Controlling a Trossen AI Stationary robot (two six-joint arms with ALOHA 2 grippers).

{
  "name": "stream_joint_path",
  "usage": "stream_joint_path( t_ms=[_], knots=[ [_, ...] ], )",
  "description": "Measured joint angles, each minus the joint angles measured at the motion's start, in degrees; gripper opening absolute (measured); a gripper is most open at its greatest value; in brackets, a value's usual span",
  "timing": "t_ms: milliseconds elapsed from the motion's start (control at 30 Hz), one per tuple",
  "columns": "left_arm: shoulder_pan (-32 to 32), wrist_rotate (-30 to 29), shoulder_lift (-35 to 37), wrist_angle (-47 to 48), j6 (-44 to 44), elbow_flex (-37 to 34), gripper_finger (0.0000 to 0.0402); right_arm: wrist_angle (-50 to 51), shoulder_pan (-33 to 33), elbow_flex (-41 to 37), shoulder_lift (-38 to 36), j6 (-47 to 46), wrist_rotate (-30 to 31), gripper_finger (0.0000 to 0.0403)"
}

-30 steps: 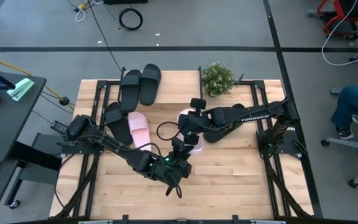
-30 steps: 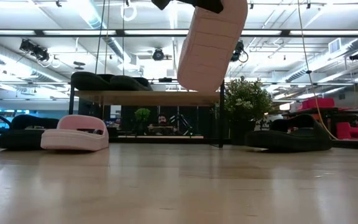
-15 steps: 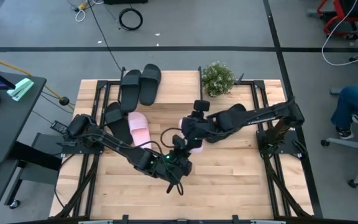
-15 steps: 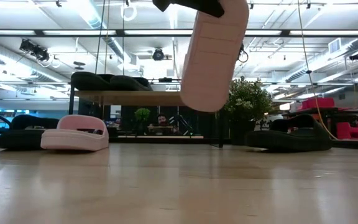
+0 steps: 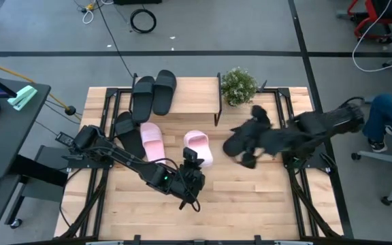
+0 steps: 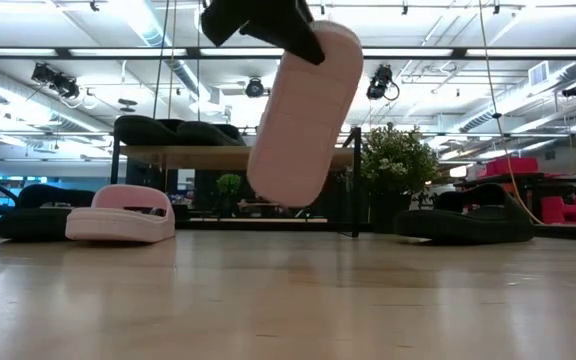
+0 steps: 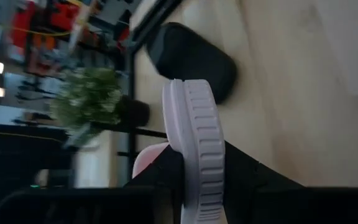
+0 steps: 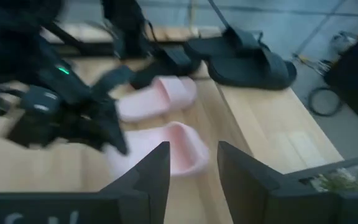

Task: Pick and place slides into the shelf
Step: Put the pink slipper on the shelf

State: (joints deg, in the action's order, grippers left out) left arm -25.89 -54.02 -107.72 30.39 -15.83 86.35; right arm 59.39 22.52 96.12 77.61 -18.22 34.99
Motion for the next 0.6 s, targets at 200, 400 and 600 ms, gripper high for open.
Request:
stream_joint_path(
  t_ms=[200, 400, 600],
  knots=[
    [0.0, -8.0, 0.3, -2.0, -11.7, 0.0, 0.0075, 0.0, 5.8, 0.0, -6.3, -1.3, 0.2, 0.0139],
    [-1.1, -9.4, 0.5, -5.7, -17.8, 0.6, 0.0075, 1.2, 8.2, 0.0, -7.2, -1.3, 0.5, 0.0139],
    [-0.3, -22.2, 0.6, -5.5, -25.8, 0.9, 0.0075, 3.5, 8.4, 0.0, -4.3, -1.3, 0.5, 0.0139]
  ],
)
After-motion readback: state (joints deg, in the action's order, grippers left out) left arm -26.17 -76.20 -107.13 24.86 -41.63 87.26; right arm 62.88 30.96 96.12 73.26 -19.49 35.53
